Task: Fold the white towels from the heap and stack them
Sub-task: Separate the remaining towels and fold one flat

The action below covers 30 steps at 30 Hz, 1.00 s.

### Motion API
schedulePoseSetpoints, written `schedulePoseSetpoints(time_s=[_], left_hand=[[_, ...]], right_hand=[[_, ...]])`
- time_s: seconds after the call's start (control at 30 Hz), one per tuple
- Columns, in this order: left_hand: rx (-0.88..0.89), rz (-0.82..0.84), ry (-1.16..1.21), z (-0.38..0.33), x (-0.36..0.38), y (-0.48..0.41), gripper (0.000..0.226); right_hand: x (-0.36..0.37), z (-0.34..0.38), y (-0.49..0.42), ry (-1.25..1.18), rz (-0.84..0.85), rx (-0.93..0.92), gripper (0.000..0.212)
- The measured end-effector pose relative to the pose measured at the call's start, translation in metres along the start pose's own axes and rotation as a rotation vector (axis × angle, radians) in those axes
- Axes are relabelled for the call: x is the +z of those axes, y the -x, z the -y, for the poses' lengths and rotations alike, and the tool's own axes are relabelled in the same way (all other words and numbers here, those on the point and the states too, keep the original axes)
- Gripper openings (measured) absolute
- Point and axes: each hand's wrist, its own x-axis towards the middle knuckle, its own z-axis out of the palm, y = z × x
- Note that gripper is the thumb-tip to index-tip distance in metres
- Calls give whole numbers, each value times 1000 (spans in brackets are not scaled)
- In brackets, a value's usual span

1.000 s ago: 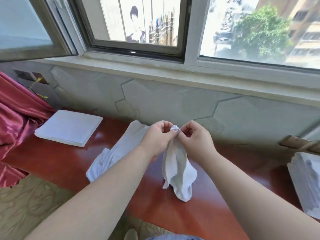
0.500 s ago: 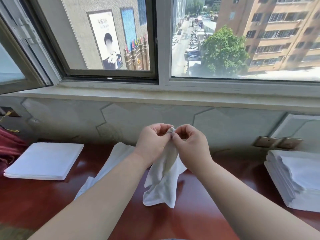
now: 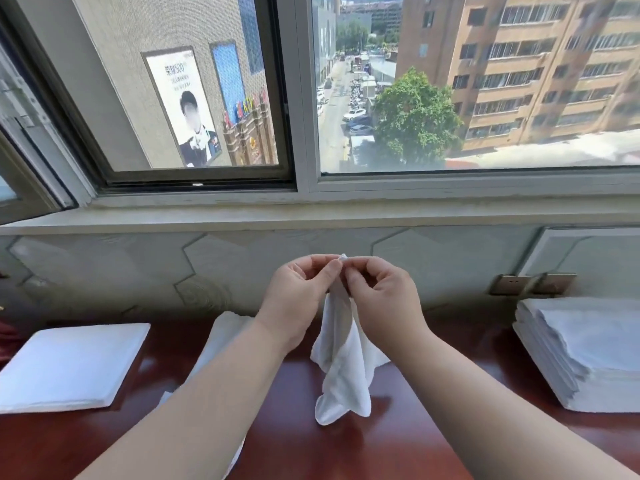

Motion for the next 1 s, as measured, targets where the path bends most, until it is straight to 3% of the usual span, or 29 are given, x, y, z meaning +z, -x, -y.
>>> schedulePoseSetpoints(time_s=[0.1,0.2,0.3,0.37,0.5,0.6,0.7,0.8,1.0], left_hand=[[-12,31,-20,1,-4,-3,11],[-21,56,-154,4,-5,-10,9],[1,103,-249,0,-4,-15,5],[31,124,-265,-6,-2,-17,7],[93,130,-236,-19,-8,-24,17],[136,60,-210,-24,-16,-34,16],[147,-36,-146,-27,-27,-44,14],[147,-101,-164,-25,-40,-51,16],[122,-205,-335,-10,-68,-67,26]], right_hand=[[-6,-4,-7,-126,132,70,32],[-15,-17,-16,-242,191,126,26],[-24,-36,-16,70,259,57,17],[-29,-47,-12,280,364,29,22],[-35,-80,-5,511,556,168,25],[-42,-106,-4,820,611,187,19],[-52,-122,0,972,715,171,8],[-61,-131,5,857,736,254,3],[-63,-136,7,580,500,229,11]])
